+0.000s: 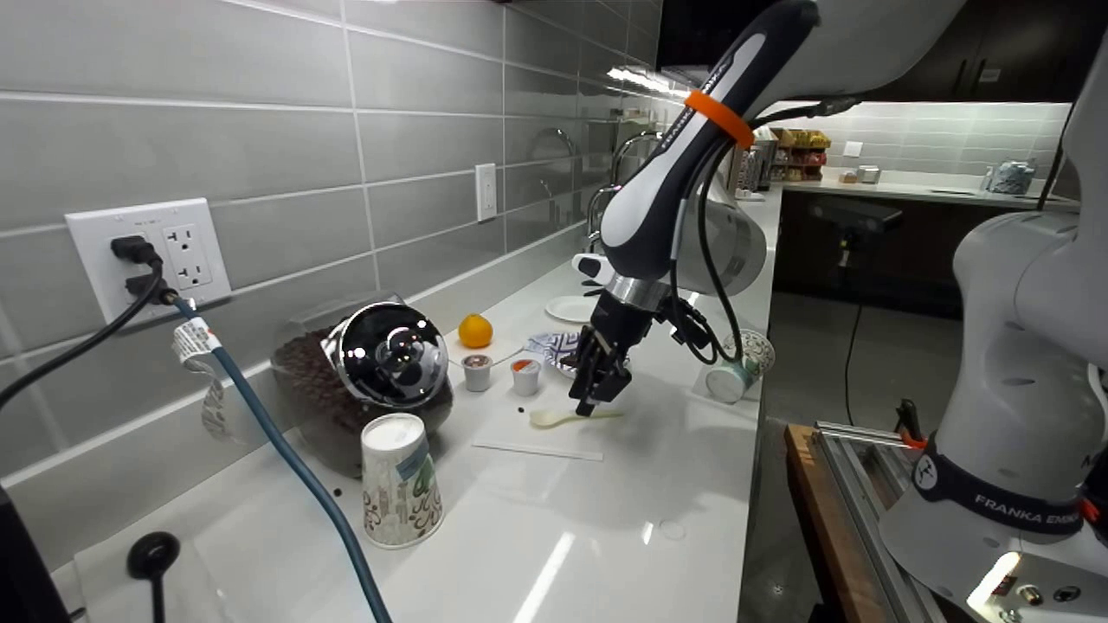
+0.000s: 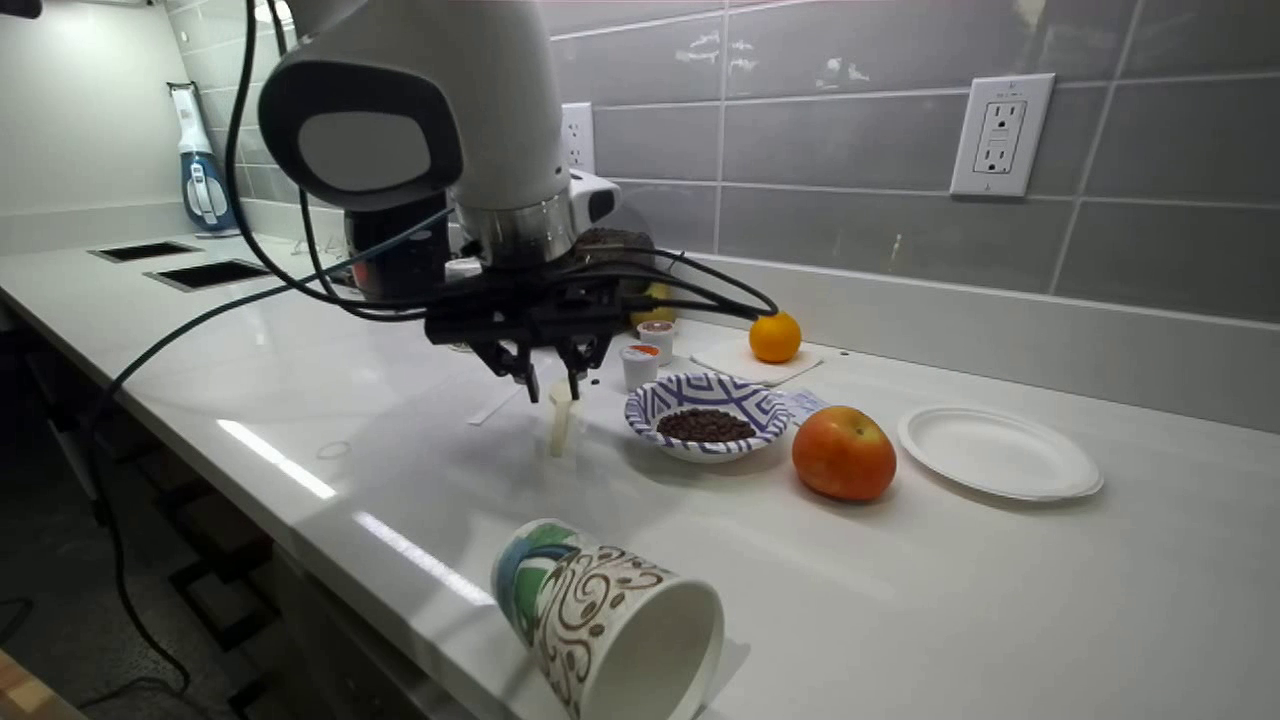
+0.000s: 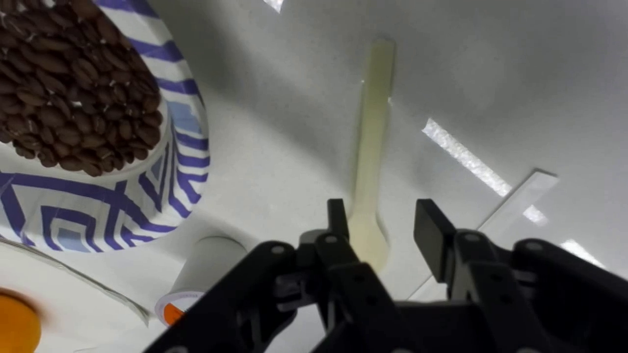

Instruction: Transfer a spoonful of contents from the bowl to the white plate

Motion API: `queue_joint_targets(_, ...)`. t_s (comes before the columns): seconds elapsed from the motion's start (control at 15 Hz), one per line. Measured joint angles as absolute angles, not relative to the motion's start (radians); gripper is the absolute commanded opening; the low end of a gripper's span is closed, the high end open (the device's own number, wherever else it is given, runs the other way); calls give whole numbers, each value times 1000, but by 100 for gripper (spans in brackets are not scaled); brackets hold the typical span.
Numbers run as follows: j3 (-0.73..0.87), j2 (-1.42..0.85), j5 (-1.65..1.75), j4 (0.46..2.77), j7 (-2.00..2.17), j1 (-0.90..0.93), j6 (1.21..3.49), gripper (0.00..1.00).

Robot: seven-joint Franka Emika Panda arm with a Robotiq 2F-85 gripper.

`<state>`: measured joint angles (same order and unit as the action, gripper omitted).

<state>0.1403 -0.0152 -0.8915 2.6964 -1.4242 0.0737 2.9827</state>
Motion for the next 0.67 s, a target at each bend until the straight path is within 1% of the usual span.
queue_joint_targets(0.2,140,-28,-974,2683,-1505,74,2983,37)
queue_joint_targets(0.27,140,-34,-998,2678,-1529,74,2983,39)
queue_joint_targets(0.47,138,-57,-1070,2662,-1600,74,2983,40)
queue_joint_targets(0.67,134,-81,-1132,2644,-1661,73,2983,26)
